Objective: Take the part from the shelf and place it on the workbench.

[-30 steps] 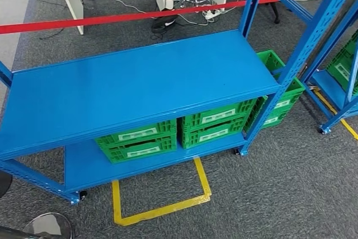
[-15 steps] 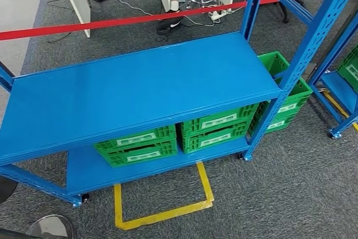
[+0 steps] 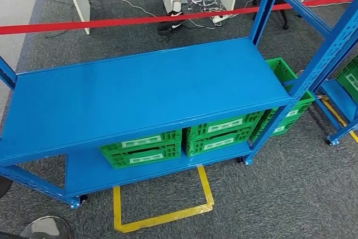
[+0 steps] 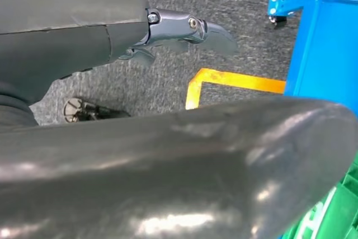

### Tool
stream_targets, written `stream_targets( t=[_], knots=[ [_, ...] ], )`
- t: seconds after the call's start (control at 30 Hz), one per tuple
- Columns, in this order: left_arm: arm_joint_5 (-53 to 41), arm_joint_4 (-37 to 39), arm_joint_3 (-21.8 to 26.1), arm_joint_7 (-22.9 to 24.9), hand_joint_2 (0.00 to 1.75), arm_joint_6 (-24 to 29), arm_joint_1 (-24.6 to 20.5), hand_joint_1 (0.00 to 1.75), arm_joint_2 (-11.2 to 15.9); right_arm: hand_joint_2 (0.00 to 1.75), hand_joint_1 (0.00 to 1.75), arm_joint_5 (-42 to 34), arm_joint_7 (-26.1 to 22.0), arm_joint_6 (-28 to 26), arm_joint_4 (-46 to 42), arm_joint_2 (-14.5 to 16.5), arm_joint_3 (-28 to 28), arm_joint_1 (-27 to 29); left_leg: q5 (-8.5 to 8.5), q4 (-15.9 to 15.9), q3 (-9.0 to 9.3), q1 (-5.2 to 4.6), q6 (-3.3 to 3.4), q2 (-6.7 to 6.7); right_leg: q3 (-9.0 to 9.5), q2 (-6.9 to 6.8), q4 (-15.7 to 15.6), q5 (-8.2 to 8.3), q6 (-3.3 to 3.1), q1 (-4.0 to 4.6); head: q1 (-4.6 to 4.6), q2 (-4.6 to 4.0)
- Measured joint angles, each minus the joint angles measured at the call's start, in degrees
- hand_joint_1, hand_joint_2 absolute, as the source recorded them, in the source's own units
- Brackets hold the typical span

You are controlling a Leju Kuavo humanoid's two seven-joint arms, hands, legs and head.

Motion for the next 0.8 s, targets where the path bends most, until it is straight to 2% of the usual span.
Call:
stream_targets(
  t=[0.03,0.07,0.1,0.13,0.2,0.23,0.27,0.33,0.47,0.53,0.57,0.6,0.67,0.7,0.73,0.77,0.8],
  knots=[
    [0.01,0.14,0.0,0.0,0.0,0.0,-0.07,0.0,0.03,0.0,0.0,0.0,0.01,-0.01,0.01,-0.03,0.0,0.03,-0.12,0.01,0.07,-0.08,0.16,0.01,-2.29,0.05,4.09,-1.67,0.1,0.0,0.0,0.0],
    [0.01,0.28,0.0,0.0,0.0,0.0,-0.12,0.0,0.05,0.0,0.0,0.0,0.01,-0.01,0.02,-0.05,0.0,0.07,-0.27,0.02,0.2,-0.18,0.26,0.02,-4.27,0.07,7.28,-2.49,0.17,0.0,-0.02,0.0],
    [0.01,0.41,0.0,0.0,0.0,0.0,-0.14,0.0,0.07,0.0,0.0,0.0,0.02,-0.01,0.02,-0.06,0.0,0.12,-0.46,0.03,0.42,-0.25,0.31,0.01,-5.32,0.07,8.51,-2.07,0.17,0.0,-0.03,0.0],
    [0.01,0.53,-0.01,0.0,0.0,0.0,-0.15,0.0,0.08,0.0,0.0,0.0,0.02,-0.01,0.03,-0.08,0.0,0.16,-0.7,0.04,0.76,-0.3,0.3,-0.02,-5.18,0.07,7.3,-0.38,0.13,0.0,-0.02,0.0],
    [0.01,0.74,-0.02,0.0,0.0,0.0,-0.16,0.0,0.06,0.0,0.0,0.0,0.02,-0.04,0.04,-0.15,0.0,0.19,-1.32,0.05,1.62,-0.33,0.06,-0.1,-2.19,0.09,-0.12,4.48,-0.18,0.02,0.0,0.0],
    [0.02,0.84,-0.03,-0.02,0.0,-0.01,-0.21,0.0,0.06,0.0,0.0,0.0,0.02,-0.05,0.08,-0.21,0.0,0.18,-1.66,0.16,1.93,-0.45,-0.17,-0.15,-0.54,0.13,-3.72,6.16,-0.42,0.07,-0.01,0.0],
    [0.05,0.92,-0.03,-0.1,0.0,-0.02,-0.27,0.0,0.09,0.0,0.0,0.02,0.02,-0.06,0.1,-0.24,-0.01,0.17,-1.96,0.32,2.09,-0.6,-0.28,-0.18,0.61,0.17,-6.06,7.09,-0.62,0.05,-0.05,0.0],
    [0.2,1.07,-0.03,-0.4,0.0,-0.11,-0.36,0.0,0.25,0.0,0.0,0.15,0.07,-0.01,0.17,-0.27,-0.07,0.2,-2.19,0.59,2.12,-0.9,-0.16,-0.23,1.3,0.27,-7.25,7.32,-0.8,0.05,-0.14,0.0],
    [0.6,1.66,-0.26,-1.21,0.0,-0.32,-0.57,0.0,0.58,0.0,0.0,0.59,0.27,0.16,0.23,-0.21,-0.61,0.26,-1.89,-0.07,2.31,-1.26,0.3,-0.25,1.59,0.15,-8.04,7.67,-0.45,-0.43,-0.2,0.0],
    [0.73,1.93,-0.42,-1.43,0.0,-0.29,-0.84,0.0,0.76,0.0,0.0,0.69,0.41,0.24,0.23,-0.21,-0.93,0.17,-0.32,-3.35,3.89,-1.0,1.09,-0.37,1.93,-0.03,-8.62,7.67,-0.42,-0.32,-0.13,0.0],
    [0.78,2.11,-0.5,-1.56,0.0,-0.25,-1.01,0.0,0.81,0.0,0.0,0.74,0.48,0.28,0.23,-0.21,-1.1,0.15,0.52,-5.2,4.85,-0.72,1.42,-0.51,1.72,0.04,-7.97,7.07,-0.43,-0.21,-0.02,0.0],
    [0.81,2.34,-0.61,-1.74,0.0,-0.22,-1.17,0.0,0.84,0.0,0.0,0.81,0.59,0.3,0.23,-0.22,-1.26,0.14,1.16,-6.6,5.64,-0.38,1.48,-0.7,0.8,0.14,-6.0,5.84,-0.41,-0.16,0.17,0.0],
    [0.86,2.98,-0.85,-2.13,0.0,-0.14,-1.39,0.0,0.89,0.0,0.0,1.02,0.82,0.31,0.24,-0.31,-1.59,0.18,1.38,-7.15,5.92,-0.03,1.12,-1.19,-2.16,0.31,0.41,2.64,0.06,-0.38,0.36,0.0],
    [0.86,3.37,-1.01,-2.29,0.0,-0.1,-1.43,0.0,0.92,0.0,0.0,1.14,0.96,0.32,0.24,-0.37,-1.78,0.19,1.25,-7.03,5.9,0.22,0.77,-1.53,-3.45,0.3,3.11,1.75,0.43,-0.62,0.42,0.0],
    [0.86,3.78,-1.19,-2.4,0.0,-0.07,-1.44,0.0,0.94,0.0,0.0,1.25,1.07,0.35,0.24,-0.43,-1.99,0.2,1.02,-6.81,5.91,0.54,0.29,-1.95,-3.86,0.29,4.02,1.93,0.88,-0.93,0.39,0.0],
    [0.86,4.17,-1.36,-2.5,0.0,-0.03,-1.48,0.0,0.95,0.0,0.0,1.32,1.19,0.37,0.24,-0.47,-2.2,0.21,0.72,-6.37,5.91,0.98,-0.31,-2.47,-3.1,0.33,2.64,3.23,1.42,-1.29,0.38,0.0],
    [0.87,4.49,-1.53,-2.59,0.0,-0.01,-1.54,0.0,0.95,0.0,0.0,1.39,1.28,0.38,0.24,-0.52,-2.4,0.24,0.22,-5.58,5.83,1.49,-1.11,-3.05,-1.3,0.68,-0.75,5.12,2.11,-1.77,0.41,0.0]
  ],
)
